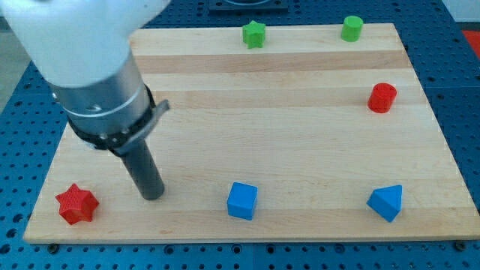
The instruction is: Place the blue cube towards the top left side of the blue triangle
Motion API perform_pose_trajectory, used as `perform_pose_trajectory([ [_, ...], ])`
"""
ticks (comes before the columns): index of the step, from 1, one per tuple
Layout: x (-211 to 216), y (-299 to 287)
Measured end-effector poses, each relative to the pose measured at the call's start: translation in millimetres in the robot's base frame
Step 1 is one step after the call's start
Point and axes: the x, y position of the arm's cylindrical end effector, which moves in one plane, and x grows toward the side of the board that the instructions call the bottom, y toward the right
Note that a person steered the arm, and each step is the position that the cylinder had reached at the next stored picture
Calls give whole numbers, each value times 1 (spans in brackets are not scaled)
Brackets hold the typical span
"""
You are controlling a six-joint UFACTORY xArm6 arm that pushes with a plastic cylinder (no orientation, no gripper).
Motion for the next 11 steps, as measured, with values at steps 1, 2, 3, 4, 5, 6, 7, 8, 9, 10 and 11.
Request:
perform_pose_trajectory([
  [1, 13, 25],
  [2, 25, 26],
  [3, 26, 47],
  [4, 5, 106],
  [5, -5, 151],
  [6, -5, 123],
  [7, 5, 99],
  [8, 37, 106],
  [9, 47, 143],
  [10, 19, 181],
  [11, -14, 209],
])
